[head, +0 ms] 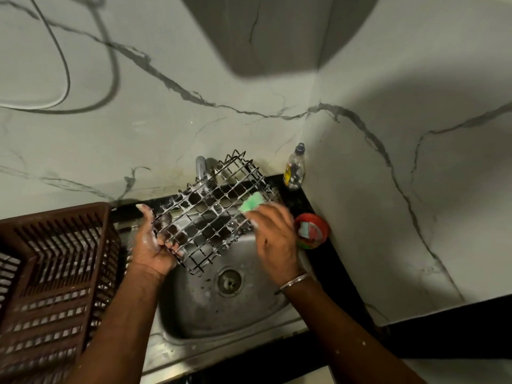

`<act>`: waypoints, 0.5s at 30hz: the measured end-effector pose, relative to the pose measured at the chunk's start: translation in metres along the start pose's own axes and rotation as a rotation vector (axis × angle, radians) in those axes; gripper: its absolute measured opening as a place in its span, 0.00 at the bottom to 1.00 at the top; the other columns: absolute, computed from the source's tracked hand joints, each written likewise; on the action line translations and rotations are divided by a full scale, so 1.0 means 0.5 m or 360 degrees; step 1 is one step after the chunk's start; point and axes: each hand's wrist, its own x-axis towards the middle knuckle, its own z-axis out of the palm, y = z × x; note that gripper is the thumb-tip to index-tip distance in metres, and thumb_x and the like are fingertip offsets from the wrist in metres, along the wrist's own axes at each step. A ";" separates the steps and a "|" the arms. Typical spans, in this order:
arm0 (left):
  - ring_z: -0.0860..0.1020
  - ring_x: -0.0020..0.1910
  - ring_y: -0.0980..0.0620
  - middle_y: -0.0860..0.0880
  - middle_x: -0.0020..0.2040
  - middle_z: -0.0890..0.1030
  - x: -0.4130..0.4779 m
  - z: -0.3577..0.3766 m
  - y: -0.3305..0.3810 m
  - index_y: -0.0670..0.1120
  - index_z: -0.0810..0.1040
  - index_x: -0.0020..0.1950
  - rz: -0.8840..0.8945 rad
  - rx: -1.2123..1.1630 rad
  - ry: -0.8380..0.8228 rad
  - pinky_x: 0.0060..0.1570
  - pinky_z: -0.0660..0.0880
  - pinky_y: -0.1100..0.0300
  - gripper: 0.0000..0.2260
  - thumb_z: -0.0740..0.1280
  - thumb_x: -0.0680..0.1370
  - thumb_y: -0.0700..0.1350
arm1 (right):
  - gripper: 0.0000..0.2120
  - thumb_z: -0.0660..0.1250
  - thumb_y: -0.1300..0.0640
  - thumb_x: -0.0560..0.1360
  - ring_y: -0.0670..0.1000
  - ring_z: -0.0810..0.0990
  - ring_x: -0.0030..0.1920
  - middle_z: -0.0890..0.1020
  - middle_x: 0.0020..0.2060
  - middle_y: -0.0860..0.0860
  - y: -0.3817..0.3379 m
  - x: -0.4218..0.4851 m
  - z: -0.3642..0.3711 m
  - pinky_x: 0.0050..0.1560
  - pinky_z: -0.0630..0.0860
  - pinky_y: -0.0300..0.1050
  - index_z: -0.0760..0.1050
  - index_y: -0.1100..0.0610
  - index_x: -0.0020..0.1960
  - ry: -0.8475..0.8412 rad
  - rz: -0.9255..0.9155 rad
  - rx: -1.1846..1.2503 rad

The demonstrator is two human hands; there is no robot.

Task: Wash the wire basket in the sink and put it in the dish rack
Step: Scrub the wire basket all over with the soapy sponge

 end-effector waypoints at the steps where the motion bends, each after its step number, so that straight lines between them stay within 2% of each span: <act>1: 0.68 0.21 0.55 0.54 0.25 0.68 -0.003 0.004 -0.001 0.52 0.74 0.40 0.0008 0.0007 0.0012 0.24 0.69 0.62 0.27 0.68 0.72 0.76 | 0.13 0.66 0.64 0.78 0.53 0.74 0.64 0.82 0.58 0.53 -0.001 -0.002 -0.002 0.63 0.77 0.54 0.83 0.59 0.59 0.0034 0.0083 -0.0008; 2: 0.70 0.21 0.55 0.54 0.26 0.70 -0.005 0.006 -0.002 0.54 0.78 0.50 0.0000 -0.0011 0.0002 0.24 0.71 0.61 0.27 0.70 0.70 0.76 | 0.13 0.66 0.63 0.78 0.53 0.74 0.65 0.82 0.58 0.52 -0.010 -0.011 0.001 0.63 0.77 0.56 0.83 0.58 0.59 0.0004 0.0049 -0.0016; 3: 0.71 0.22 0.55 0.53 0.28 0.72 -0.001 0.003 -0.001 0.57 0.77 0.61 -0.0010 -0.0017 0.0010 0.25 0.72 0.60 0.33 0.74 0.66 0.76 | 0.12 0.67 0.63 0.78 0.54 0.75 0.65 0.82 0.59 0.52 -0.023 -0.024 0.005 0.61 0.78 0.57 0.83 0.58 0.59 -0.0064 -0.0072 -0.0006; 4: 0.72 0.22 0.55 0.53 0.28 0.73 -0.001 0.005 0.001 0.62 0.76 0.66 -0.0032 -0.0006 -0.0010 0.26 0.72 0.59 0.39 0.79 0.59 0.75 | 0.11 0.68 0.62 0.79 0.54 0.76 0.64 0.82 0.58 0.52 -0.036 -0.035 0.008 0.60 0.78 0.57 0.83 0.58 0.59 -0.0118 -0.0210 0.0026; 6: 0.71 0.21 0.55 0.53 0.27 0.73 -0.012 0.018 0.002 0.56 0.77 0.49 -0.0036 -0.0001 -0.0123 0.24 0.71 0.60 0.38 0.83 0.50 0.74 | 0.10 0.66 0.61 0.81 0.55 0.77 0.63 0.83 0.58 0.52 -0.052 -0.042 0.012 0.60 0.77 0.54 0.83 0.58 0.59 -0.0114 -0.0253 0.0092; 7: 0.72 0.22 0.54 0.53 0.27 0.74 -0.012 0.023 0.003 0.53 0.76 0.47 -0.0049 0.0028 -0.0138 0.23 0.71 0.61 0.39 0.83 0.48 0.74 | 0.11 0.65 0.61 0.81 0.55 0.77 0.63 0.83 0.58 0.52 -0.056 -0.040 0.014 0.60 0.77 0.53 0.84 0.58 0.59 -0.0081 -0.0158 0.0094; 8: 0.76 0.24 0.52 0.53 0.30 0.78 -0.015 0.028 0.000 0.53 0.78 0.52 -0.0071 0.0023 -0.0122 0.24 0.73 0.60 0.40 0.83 0.50 0.74 | 0.11 0.65 0.62 0.81 0.54 0.77 0.63 0.83 0.57 0.52 -0.063 -0.040 0.017 0.60 0.76 0.52 0.84 0.58 0.59 -0.0057 -0.0109 0.0087; 9: 0.83 0.31 0.47 0.55 0.40 0.83 -0.013 0.034 -0.003 0.52 0.79 0.66 -0.0070 0.0007 -0.0068 0.29 0.78 0.57 0.46 0.81 0.55 0.74 | 0.11 0.66 0.63 0.80 0.54 0.77 0.62 0.83 0.57 0.52 -0.071 -0.043 0.025 0.60 0.76 0.52 0.84 0.58 0.59 -0.0057 -0.0151 0.0092; 10: 0.87 0.49 0.39 0.61 0.59 0.82 -0.012 0.044 -0.003 0.51 0.70 0.81 -0.0091 -0.0019 0.0008 0.41 0.83 0.52 0.53 0.78 0.61 0.73 | 0.11 0.67 0.64 0.80 0.55 0.77 0.62 0.83 0.58 0.52 -0.077 -0.051 0.033 0.60 0.76 0.53 0.84 0.58 0.59 -0.0081 -0.0254 0.0109; 11: 0.79 0.68 0.34 0.62 0.74 0.73 -0.006 0.047 -0.005 0.50 0.60 0.86 -0.0091 -0.0084 0.0040 0.56 0.82 0.47 0.55 0.75 0.66 0.72 | 0.11 0.66 0.64 0.81 0.55 0.78 0.62 0.83 0.58 0.53 -0.083 -0.055 0.038 0.61 0.76 0.54 0.84 0.58 0.60 -0.0103 -0.0344 0.0132; 12: 0.72 0.74 0.32 0.62 0.77 0.69 -0.009 0.056 -0.005 0.51 0.60 0.86 -0.0084 -0.0129 0.0045 0.66 0.78 0.44 0.54 0.76 0.67 0.72 | 0.11 0.64 0.63 0.82 0.56 0.78 0.62 0.83 0.58 0.53 -0.085 -0.056 0.042 0.61 0.76 0.54 0.83 0.58 0.60 -0.0103 -0.0347 0.0160; 13: 0.77 0.67 0.29 0.62 0.72 0.76 -0.011 0.065 -0.005 0.52 0.71 0.81 -0.0032 -0.0138 0.0012 0.64 0.79 0.44 0.50 0.79 0.63 0.72 | 0.12 0.62 0.62 0.84 0.55 0.78 0.62 0.83 0.58 0.53 -0.089 -0.052 0.041 0.61 0.76 0.54 0.84 0.58 0.60 -0.0080 -0.0271 0.0165; 14: 0.83 0.36 0.42 0.62 0.60 0.83 -0.012 0.068 -0.003 0.49 0.80 0.70 0.0000 -0.0127 0.0008 0.57 0.83 0.45 0.45 0.81 0.60 0.71 | 0.13 0.61 0.61 0.84 0.55 0.78 0.62 0.83 0.57 0.52 -0.094 -0.046 0.039 0.60 0.76 0.53 0.84 0.58 0.60 -0.0063 -0.0185 0.0167; 15: 0.84 0.40 0.30 0.60 0.54 0.84 -0.014 0.069 0.002 0.42 0.81 0.67 0.0003 -0.0121 0.0010 0.57 0.83 0.44 0.44 0.81 0.61 0.70 | 0.12 0.62 0.61 0.83 0.55 0.78 0.62 0.83 0.57 0.53 -0.100 -0.045 0.039 0.60 0.76 0.53 0.84 0.59 0.60 -0.0061 -0.0191 0.0174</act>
